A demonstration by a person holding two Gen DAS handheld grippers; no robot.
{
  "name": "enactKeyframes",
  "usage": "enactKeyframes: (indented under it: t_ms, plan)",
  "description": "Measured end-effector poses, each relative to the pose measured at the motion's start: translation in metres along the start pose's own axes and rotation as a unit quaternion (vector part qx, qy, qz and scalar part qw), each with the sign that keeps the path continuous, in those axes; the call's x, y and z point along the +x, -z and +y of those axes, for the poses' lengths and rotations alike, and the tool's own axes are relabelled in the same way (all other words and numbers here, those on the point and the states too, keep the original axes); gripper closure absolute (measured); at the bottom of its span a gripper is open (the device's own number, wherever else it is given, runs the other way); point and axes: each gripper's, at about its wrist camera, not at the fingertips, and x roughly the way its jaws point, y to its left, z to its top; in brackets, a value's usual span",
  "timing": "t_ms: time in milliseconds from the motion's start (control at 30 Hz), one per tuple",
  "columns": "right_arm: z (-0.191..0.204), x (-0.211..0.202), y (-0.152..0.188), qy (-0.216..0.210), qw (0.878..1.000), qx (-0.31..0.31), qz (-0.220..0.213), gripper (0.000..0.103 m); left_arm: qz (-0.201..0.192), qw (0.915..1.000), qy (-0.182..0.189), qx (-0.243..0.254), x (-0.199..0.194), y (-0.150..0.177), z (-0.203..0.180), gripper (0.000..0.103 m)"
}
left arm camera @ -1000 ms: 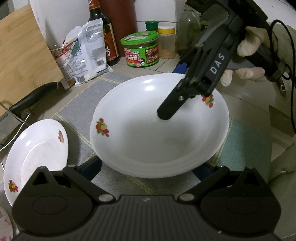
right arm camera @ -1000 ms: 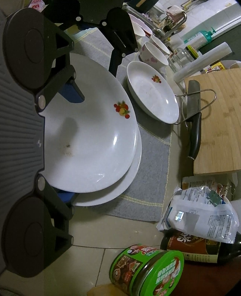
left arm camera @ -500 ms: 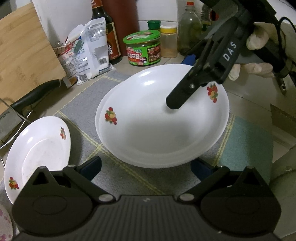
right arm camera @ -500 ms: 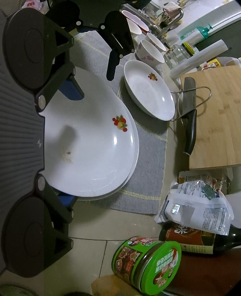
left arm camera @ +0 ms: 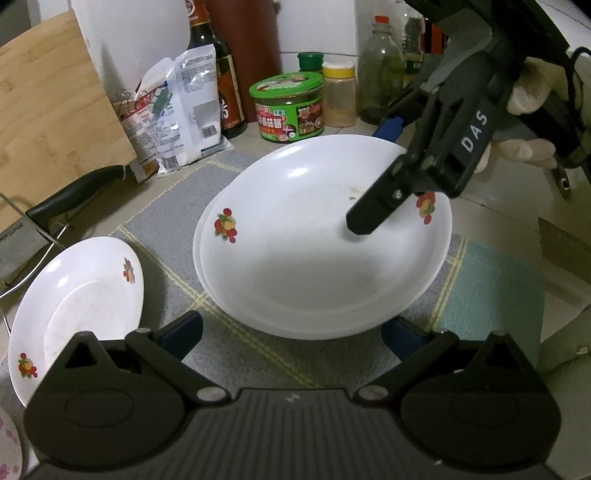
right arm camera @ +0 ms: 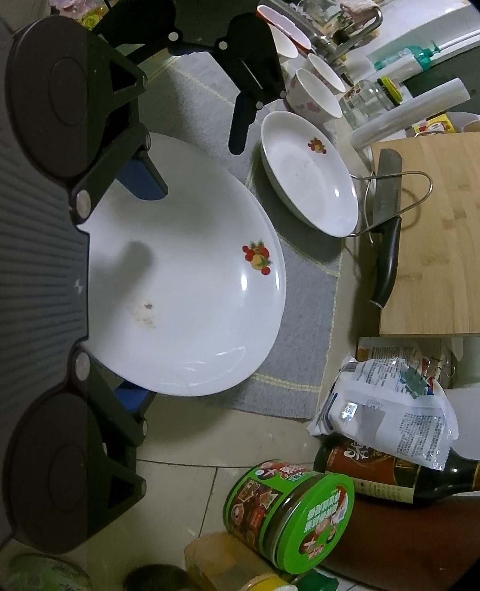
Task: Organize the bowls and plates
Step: 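Set the stained plate flat on the white plate and open the right gripper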
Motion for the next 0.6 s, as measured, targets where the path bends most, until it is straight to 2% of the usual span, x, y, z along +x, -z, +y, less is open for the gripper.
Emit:
enactKeyframes:
  t_ms: [600]
  plan:
    - [0.008, -0.011, 0.011, 0.038, 0.999, -0.009, 0.004, 0.002, -0.015, 0.9998, -0.002, -0.012, -0.003, 0.0, -0.003, 0.001]
